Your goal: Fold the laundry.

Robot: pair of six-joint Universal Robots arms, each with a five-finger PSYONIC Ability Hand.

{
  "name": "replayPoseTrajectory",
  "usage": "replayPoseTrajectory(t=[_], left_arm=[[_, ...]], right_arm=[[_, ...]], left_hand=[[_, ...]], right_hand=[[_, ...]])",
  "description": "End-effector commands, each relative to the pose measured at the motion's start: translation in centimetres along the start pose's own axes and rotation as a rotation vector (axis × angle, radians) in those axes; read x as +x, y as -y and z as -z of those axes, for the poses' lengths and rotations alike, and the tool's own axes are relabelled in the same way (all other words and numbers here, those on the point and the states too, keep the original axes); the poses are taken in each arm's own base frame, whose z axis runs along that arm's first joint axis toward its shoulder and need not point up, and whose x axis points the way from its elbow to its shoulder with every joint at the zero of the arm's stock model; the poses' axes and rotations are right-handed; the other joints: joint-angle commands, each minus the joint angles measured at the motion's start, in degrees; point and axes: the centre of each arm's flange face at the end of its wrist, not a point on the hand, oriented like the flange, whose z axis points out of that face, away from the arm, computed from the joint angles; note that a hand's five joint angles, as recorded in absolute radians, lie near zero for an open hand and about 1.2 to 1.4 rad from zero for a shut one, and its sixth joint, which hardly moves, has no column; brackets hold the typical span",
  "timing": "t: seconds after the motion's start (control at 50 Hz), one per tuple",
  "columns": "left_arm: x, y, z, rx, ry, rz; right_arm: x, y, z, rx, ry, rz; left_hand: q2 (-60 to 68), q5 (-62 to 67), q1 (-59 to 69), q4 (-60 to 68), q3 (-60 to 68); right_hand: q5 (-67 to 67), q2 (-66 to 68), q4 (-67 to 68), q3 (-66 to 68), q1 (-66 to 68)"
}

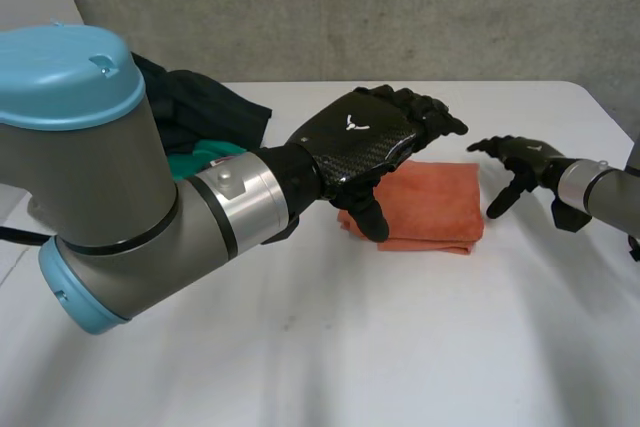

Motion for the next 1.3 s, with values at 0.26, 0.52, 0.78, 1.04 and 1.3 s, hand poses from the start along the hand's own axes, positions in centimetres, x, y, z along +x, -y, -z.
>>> replayPoseTrajectory(t=[0.26, 0.52, 0.78, 1.04, 1.3], left_arm=[[-0.2, -0.2, 0.0, -0.006, 0.002, 0.004], [-0.2, -0.7, 0.1, -0.017, 0.0, 0.01], [-0.4, -0.6, 0.1, -0.015, 0.007, 0.009], [-0.4, -0.5, 0.1, -0.014, 0.009, 0.008], [-0.2, 0.4, 0.0, 0.014, 0.006, -0.008]], right_arm=[[-2.5, -0.5, -1.8, 0.028, 0.143, 0.029], [-3.1, -1.1, -2.8, 0.028, 0.161, 0.046], [-1.3, 0.8, -3.7, 0.112, 0.027, 0.08], [10.1, 4.9, -2.4, 0.489, -0.542, -0.249], [17.1, 2.5, -1.0, 0.531, -0.739, -0.272]], left_hand=[[0.2, -0.9, 0.9, 0.3, -0.1], [0.2, -0.9, 0.9, 0.3, -0.1], [0.2, -0.9, 0.9, 0.3, -0.1], [0.4, -0.7, 1.0, 0.5, 0.1], [0.4, -0.7, 1.0, 0.5, 0.1]], right_hand=[[-0.9, 0.2, -0.3, -0.2, -1.0], [39.6, 40.6, 40.2, 40.3, 39.5], [67.3, 68.4, 68.0, 68.0, 67.3], [67.3, 68.4, 68.0, 68.0, 67.3], [67.3, 68.4, 68.0, 68.0, 67.3]])
